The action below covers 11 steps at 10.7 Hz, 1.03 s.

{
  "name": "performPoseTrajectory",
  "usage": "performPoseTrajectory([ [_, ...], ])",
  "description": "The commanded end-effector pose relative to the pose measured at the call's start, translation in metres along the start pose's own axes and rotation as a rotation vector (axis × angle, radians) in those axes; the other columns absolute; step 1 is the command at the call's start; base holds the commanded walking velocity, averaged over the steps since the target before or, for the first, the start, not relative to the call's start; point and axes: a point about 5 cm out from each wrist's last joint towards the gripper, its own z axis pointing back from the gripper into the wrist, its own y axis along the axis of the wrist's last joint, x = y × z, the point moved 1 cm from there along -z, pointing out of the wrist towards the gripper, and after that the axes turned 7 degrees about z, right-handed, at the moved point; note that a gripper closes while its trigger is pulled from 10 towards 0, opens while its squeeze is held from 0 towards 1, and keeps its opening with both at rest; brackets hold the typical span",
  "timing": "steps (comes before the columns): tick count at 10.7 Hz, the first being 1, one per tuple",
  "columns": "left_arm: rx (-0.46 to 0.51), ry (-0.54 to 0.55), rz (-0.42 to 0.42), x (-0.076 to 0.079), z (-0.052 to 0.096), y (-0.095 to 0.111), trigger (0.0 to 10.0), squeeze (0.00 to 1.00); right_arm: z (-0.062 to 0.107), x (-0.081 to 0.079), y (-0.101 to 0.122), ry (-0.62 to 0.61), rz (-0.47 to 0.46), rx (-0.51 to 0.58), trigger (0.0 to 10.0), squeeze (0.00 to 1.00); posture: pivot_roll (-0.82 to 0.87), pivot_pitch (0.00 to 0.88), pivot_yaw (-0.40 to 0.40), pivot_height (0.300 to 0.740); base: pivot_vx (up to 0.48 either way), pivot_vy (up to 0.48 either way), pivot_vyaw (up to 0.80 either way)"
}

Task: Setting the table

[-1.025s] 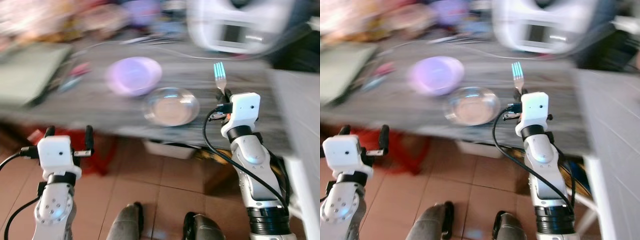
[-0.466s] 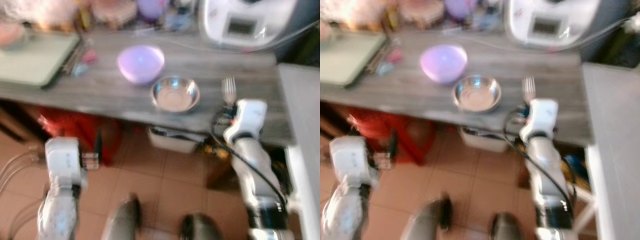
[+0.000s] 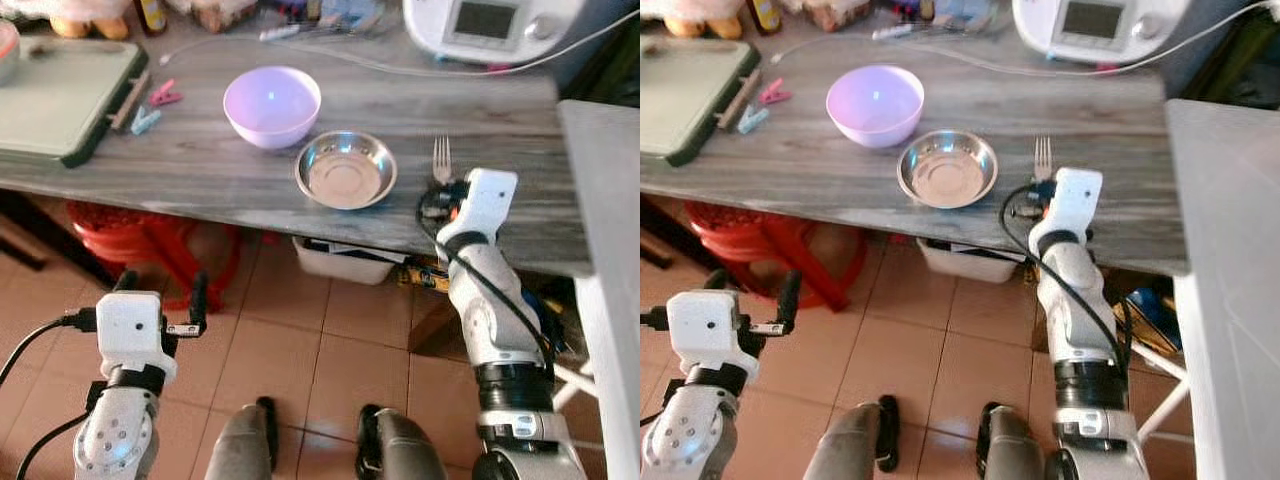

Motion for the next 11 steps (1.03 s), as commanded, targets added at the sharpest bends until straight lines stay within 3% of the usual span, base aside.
performPoseTrajectory([
  [1, -0.01, -0.002, -0.002, -0.001, 0.003, 0.002, 10.0, 0.0, -0.004, -0.001, -0.004, 0.005, -0.021, -0.025, 10.0, 0.0, 0.12, 0.287, 0.03, 0.74, 0.0, 0.0, 0.0],
  [5, -0.021, -0.023, -0.006, 0.0, 0.005, 0.005, 10.0, 0.0, -0.024, -0.018, 0.005, 0.007, -0.128, -0.048, 10.0, 0.0, 0.14, 0.306, 0.042, 0.74, 0.0, 0.0, 0.0],
  [8, -0.025, -0.031, -0.004, 0.002, 0.004, 0.006, 10.0, 0.0, -0.021, -0.034, -0.004, 0.011, -0.199, -0.125, 10.0, 0.0, 0.14, 0.306, 0.042, 0.74, 0.0, 0.0, 0.0],
  [11, -0.025, -0.042, 0.005, 0.005, 0.003, 0.006, 10.0, 0.0, -0.015, -0.022, -0.016, -0.041, -0.136, -0.176, 10.0, 0.0, 0.13, 0.303, 0.038, 0.74, 0.0, 0.0, 0.0],
])
